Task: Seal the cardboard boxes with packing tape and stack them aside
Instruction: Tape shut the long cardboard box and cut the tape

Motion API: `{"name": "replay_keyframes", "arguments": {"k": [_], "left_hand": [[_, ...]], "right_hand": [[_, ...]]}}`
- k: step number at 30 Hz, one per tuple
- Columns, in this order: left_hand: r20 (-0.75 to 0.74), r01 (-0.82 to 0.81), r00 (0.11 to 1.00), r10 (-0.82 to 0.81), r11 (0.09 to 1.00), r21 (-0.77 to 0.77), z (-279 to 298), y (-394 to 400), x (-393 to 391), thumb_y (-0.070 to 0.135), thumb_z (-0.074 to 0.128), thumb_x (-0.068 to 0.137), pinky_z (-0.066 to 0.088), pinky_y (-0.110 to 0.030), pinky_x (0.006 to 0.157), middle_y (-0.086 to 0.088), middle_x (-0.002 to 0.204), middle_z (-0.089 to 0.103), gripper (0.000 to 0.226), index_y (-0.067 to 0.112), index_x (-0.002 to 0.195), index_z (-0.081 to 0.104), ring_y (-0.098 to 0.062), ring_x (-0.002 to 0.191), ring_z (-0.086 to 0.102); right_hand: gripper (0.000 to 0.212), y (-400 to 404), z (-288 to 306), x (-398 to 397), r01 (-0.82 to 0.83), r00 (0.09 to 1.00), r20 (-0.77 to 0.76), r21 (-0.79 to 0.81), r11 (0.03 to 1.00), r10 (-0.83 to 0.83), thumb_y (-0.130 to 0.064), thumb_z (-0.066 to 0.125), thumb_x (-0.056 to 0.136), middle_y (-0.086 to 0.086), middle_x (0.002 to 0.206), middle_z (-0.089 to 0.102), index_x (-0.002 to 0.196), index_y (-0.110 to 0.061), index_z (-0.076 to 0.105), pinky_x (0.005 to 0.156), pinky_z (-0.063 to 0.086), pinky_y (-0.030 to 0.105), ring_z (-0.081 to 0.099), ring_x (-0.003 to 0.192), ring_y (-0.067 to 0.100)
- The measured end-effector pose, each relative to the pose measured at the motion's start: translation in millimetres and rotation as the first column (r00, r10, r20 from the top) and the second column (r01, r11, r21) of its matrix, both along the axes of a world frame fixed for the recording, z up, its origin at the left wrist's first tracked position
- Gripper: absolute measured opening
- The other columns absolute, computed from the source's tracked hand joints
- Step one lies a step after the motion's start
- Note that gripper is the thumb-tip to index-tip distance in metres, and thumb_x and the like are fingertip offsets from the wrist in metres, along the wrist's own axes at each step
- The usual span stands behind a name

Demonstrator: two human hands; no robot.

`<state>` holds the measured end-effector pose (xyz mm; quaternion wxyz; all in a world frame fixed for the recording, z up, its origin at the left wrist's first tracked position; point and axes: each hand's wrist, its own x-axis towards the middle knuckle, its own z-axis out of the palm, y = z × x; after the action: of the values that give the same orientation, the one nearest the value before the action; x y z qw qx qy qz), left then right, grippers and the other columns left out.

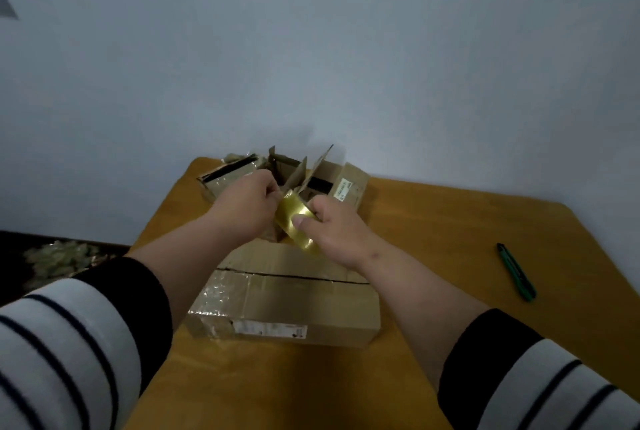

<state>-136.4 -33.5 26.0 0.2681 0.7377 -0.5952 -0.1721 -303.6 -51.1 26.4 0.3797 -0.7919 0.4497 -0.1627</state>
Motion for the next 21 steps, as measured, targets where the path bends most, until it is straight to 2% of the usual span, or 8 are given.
{"name": "replay_keyframes", "arguments": {"k": [3,5,9,11,15,17,19,21], "left_hand": [[-0.003,-0.036,0.999,0.036,0.998,0.043,7,17,22,0.02,0.052,0.097,0.033,-0.028,0.054,0.001,0.076,0.057,0.022,0.024,0.075,0.051,-0.014,0.068,0.051],[-0.025,-0.071,0.997,0.073,0.996,0.061,9,27,33,0.018,0.053,0.097,0.037,-0.029,0.056,-0.001,0.076,0.057,0.023,0.021,0.074,0.051,-0.016,0.069,0.052],[0.024,-0.145,0.989,0.144,0.987,0.075,10,40,35,0.017,0.051,0.097,0.036,-0.03,0.054,-0.001,0.074,0.055,0.026,0.019,0.072,0.049,-0.016,0.066,0.049],[0.048,-0.195,0.98,0.193,0.98,0.037,11,44,30,0.013,0.049,0.095,0.034,-0.031,0.052,-0.003,0.072,0.053,0.025,0.016,0.07,0.047,-0.018,0.064,0.047],[0.071,-0.199,0.976,0.204,0.978,-0.067,14,45,18,0.008,0.048,0.093,0.034,-0.031,0.05,-0.002,0.078,0.05,0.026,0.013,0.068,0.048,-0.018,0.063,0.047],[0.08,-0.16,0.982,0.169,0.981,-0.106,19,42,8,0.012,0.048,0.094,0.036,-0.032,0.055,0.003,0.082,0.045,0.024,0.018,0.071,0.049,-0.014,0.068,0.047],[0.105,-0.102,0.988,0.114,0.988,-0.113,24,35,-4,0.015,0.048,0.095,0.036,-0.031,0.065,0.006,0.086,0.042,0.024,0.022,0.073,0.047,-0.011,0.073,0.045],[0.151,-0.058,0.986,0.073,0.993,-0.103,27,28,-16,0.019,0.047,0.097,0.036,-0.031,0.065,0.007,0.088,0.042,0.024,0.025,0.073,0.046,-0.013,0.076,0.045]], "right_hand": [[0.02,10,11,12,-0.08,0.997,-0.016,0.086,0.993,0.082,-0.031,0.056,0.097,0.005,0.098,0.06,0.104,-0.013,0.059,0.077,0.046,0.038,0.057,0.088,0.022],[0.022,16,16,16,-0.129,0.99,-0.041,0.104,0.986,0.134,-0.027,0.058,0.095,0.012,0.105,0.063,0.106,-0.009,0.061,0.084,0.048,0.042,0.06,0.097,0.028],[0.015,28,17,21,-0.207,0.976,-0.052,0.07,0.976,0.211,-0.026,0.058,0.097,0.005,0.095,0.06,0.102,-0.012,0.058,0.073,0.042,0.033,0.056,0.087,0.02],[0.01,29,16,22,-0.237,0.965,-0.116,0.001,0.972,0.235,-0.028,0.056,0.097,0.001,0.091,0.056,0.095,-0.018,0.052,0.075,0.041,0.034,0.053,0.086,0.019],[0.016,25,16,11,-0.21,0.959,-0.218,-0.107,0.972,0.184,-0.035,0.049,0.099,-0.004,0.085,0.053,0.087,-0.025,0.045,0.081,0.043,0.04,0.054,0.087,0.021],[0.018,20,15,-2,-0.165,0.958,-0.258,-0.139,0.976,0.125,-0.04,0.047,0.099,-0.004,0.088,0.055,0.092,-0.023,0.048,0.08,0.046,0.039,0.056,0.089,0.022],[0.029,13,14,-16,-0.09,0.953,-0.302,-0.171,0.981,0.034,-0.046,0.045,0.099,0.0,0.096,0.059,0.101,-0.018,0.054,0.085,0.048,0.042,0.058,0.092,0.022],[0.034,8,12,-27,-0.013,0.944,-0.325,-0.199,0.98,-0.053,-0.05,0.044,0.098,-0.001,0.1,0.061,0.106,-0.019,0.056,0.09,0.046,0.043,0.058,0.095,0.021]]}}
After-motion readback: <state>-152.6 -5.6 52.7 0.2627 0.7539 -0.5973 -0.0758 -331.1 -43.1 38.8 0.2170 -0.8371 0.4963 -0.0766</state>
